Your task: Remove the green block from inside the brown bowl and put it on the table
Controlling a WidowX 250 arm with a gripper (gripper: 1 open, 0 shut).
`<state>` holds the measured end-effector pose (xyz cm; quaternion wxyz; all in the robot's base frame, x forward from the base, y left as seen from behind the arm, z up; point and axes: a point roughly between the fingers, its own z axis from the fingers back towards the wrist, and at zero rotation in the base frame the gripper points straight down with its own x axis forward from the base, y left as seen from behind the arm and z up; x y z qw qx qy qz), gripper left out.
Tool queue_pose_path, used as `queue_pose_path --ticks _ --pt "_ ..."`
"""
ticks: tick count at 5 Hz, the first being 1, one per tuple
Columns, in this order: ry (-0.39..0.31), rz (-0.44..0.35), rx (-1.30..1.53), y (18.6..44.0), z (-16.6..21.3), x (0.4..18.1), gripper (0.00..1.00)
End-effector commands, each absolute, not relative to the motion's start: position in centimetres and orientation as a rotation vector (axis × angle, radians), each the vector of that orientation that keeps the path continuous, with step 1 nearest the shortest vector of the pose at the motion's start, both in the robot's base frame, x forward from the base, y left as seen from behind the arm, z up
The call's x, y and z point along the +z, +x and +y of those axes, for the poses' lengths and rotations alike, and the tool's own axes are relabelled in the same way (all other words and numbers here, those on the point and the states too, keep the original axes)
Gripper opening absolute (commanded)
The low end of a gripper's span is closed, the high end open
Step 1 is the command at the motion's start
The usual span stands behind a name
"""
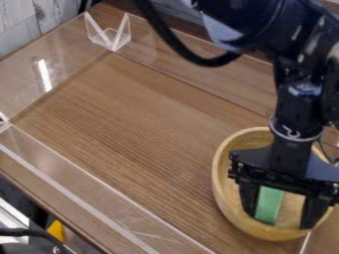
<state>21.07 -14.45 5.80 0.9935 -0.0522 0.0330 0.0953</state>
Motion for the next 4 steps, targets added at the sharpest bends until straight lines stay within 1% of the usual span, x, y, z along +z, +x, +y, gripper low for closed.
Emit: queue_pose_path --ticks 1,3,4 --pt "-0.100 0.054 0.182 21.20 -14.31 5.86 1.00" --pt "-0.095 0.047 0.204 21.01 -14.08 5.89 1.00" --pt "-0.096 0.045 0.224 20.99 -14.20 5.79 0.00"
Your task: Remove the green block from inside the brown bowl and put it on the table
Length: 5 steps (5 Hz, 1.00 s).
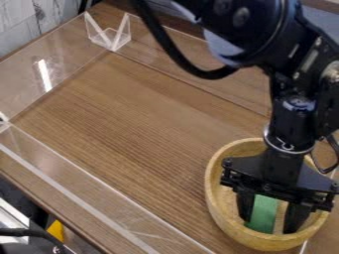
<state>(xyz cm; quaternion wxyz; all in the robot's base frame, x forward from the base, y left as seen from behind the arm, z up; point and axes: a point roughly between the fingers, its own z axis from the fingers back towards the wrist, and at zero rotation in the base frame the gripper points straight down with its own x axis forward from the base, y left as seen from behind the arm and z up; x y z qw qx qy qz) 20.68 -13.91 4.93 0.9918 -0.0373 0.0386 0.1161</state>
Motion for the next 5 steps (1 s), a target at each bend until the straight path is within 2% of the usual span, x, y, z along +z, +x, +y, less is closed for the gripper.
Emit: queue_pose_path --ticks 1,2,3,5 --pt "-0.099 0.047 0.211 20.6 -12.9 5.4 0.00" --pt "-0.105 0.052 0.203 20.1 -11.3 5.5 0.00" --pt "-0.115 0.059 0.179 20.2 -10.2 6.9 0.00" --pt "-0.146 0.023 0.254 21.9 -6.4 11.2 0.00"
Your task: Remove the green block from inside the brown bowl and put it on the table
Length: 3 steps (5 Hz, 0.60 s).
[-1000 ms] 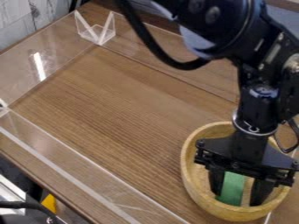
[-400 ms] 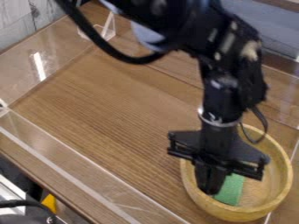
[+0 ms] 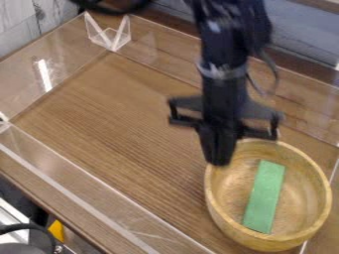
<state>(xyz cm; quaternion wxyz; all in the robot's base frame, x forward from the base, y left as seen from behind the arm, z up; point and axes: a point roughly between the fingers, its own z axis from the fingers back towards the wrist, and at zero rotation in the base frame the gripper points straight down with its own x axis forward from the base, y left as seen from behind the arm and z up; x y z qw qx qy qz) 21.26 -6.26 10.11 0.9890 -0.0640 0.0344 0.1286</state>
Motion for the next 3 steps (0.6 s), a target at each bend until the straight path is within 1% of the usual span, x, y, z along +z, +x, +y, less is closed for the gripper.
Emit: queue_pose_path --ticks 1,2,3 --pt "-0.163 -0.018 0.336 24.01 -4.64 13.58 0.00" --pt "-0.157 -0.022 0.369 23.93 -5.02 13.97 0.00" --pt "-0.141 -0.020 0.409 23.47 -5.14 14.06 1.00"
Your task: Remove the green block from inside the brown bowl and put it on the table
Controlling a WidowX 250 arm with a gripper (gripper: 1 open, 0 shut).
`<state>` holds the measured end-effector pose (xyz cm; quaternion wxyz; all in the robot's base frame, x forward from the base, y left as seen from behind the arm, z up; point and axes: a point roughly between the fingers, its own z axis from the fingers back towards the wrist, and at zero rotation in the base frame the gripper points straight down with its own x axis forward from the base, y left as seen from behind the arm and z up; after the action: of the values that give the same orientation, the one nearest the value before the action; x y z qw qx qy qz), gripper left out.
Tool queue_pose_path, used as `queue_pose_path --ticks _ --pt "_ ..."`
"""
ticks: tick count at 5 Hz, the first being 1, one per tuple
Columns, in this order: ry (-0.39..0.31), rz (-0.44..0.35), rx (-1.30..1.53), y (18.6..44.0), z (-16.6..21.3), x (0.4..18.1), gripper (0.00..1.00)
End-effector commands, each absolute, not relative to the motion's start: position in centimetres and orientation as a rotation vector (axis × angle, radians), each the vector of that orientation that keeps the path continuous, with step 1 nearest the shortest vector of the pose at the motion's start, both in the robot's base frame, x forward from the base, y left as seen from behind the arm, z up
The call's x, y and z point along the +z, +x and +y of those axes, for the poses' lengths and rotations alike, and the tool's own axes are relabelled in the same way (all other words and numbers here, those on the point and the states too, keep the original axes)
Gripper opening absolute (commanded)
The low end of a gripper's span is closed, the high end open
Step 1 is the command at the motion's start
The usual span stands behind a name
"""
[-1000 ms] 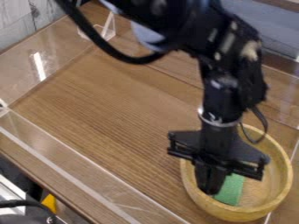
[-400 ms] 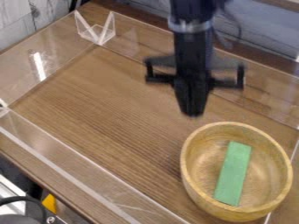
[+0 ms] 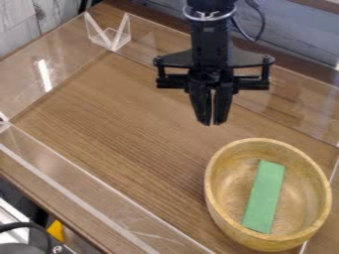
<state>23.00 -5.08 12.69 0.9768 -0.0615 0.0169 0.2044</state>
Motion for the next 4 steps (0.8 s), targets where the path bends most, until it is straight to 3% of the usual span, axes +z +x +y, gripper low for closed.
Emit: queue_pose_path --ticks 1,2,4 --pt "-0.125 -0.012 0.411 22.7 -5.5 13.8 1.00" --pt "-0.130 -0.007 0.401 21.9 -6.7 13.6 1.00" --pt "-0.133 -0.009 0.447 21.3 -9.4 11.2 1.00"
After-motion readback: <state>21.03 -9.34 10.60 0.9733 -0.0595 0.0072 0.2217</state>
